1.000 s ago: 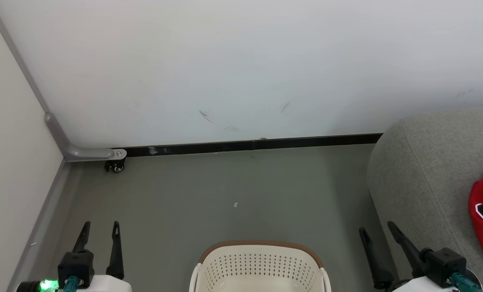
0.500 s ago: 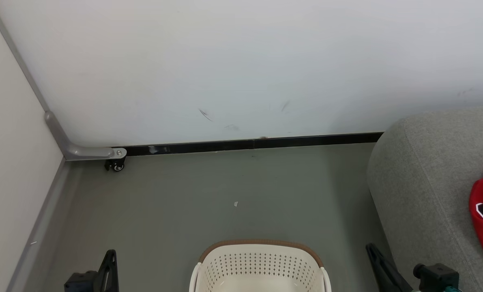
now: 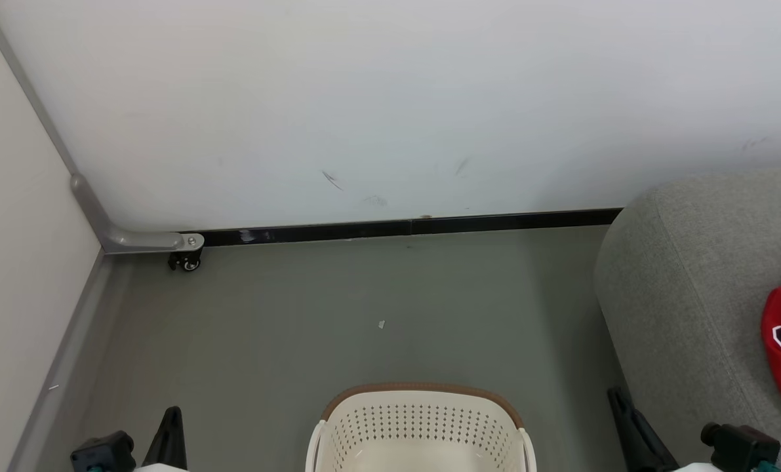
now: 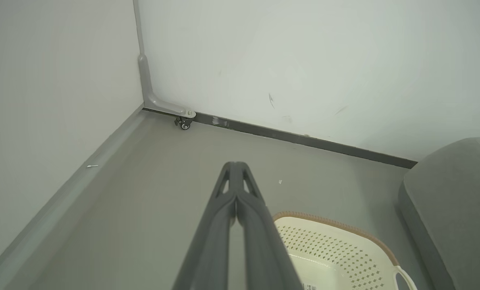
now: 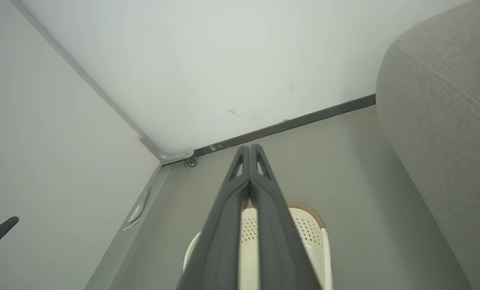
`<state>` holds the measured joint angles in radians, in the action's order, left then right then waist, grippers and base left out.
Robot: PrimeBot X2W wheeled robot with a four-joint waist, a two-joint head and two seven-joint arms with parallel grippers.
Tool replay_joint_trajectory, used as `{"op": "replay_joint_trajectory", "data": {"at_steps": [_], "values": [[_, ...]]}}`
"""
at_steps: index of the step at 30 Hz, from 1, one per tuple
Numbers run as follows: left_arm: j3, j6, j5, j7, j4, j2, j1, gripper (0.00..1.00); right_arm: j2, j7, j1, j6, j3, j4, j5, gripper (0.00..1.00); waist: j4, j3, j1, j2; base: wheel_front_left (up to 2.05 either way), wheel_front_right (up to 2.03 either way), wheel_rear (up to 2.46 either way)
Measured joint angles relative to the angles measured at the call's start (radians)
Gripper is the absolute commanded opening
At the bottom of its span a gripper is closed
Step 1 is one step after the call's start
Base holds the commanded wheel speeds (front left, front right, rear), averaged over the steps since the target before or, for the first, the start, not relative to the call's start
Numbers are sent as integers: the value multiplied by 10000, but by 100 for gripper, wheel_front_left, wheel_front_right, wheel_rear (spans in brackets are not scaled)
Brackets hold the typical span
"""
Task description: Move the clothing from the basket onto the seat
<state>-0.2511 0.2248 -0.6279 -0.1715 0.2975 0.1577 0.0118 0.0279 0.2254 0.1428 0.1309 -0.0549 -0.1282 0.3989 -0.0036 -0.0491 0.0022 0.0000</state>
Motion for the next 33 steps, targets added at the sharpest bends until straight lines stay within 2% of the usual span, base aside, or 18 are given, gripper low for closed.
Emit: {"op": "replay_joint_trajectory", "data": {"at_steps": [13, 19, 27, 33], "values": [[550, -566, -1526, 487, -98, -245, 2, 0, 128, -428, -77, 0, 144, -81, 2132, 0, 20, 9, 110, 0, 0, 0, 0], [817, -800, -2249, 746, -171, -286, 2, 0, 211, -631, -107, 0, 184, -142, 3149, 0, 24, -7, 145, 0, 0, 0, 0], [1145, -1166, -3279, 1003, -203, -393, 5, 0, 351, -867, -481, 0, 280, -303, 4481, 0, 27, 8, 149, 1, 0, 0, 0], [1398, -1396, -3988, 1197, -207, -546, 12, 0, 405, -1039, -508, 0, 330, -439, 5471, 0, 28, 62, 104, 0, 0, 0, 0]]}}
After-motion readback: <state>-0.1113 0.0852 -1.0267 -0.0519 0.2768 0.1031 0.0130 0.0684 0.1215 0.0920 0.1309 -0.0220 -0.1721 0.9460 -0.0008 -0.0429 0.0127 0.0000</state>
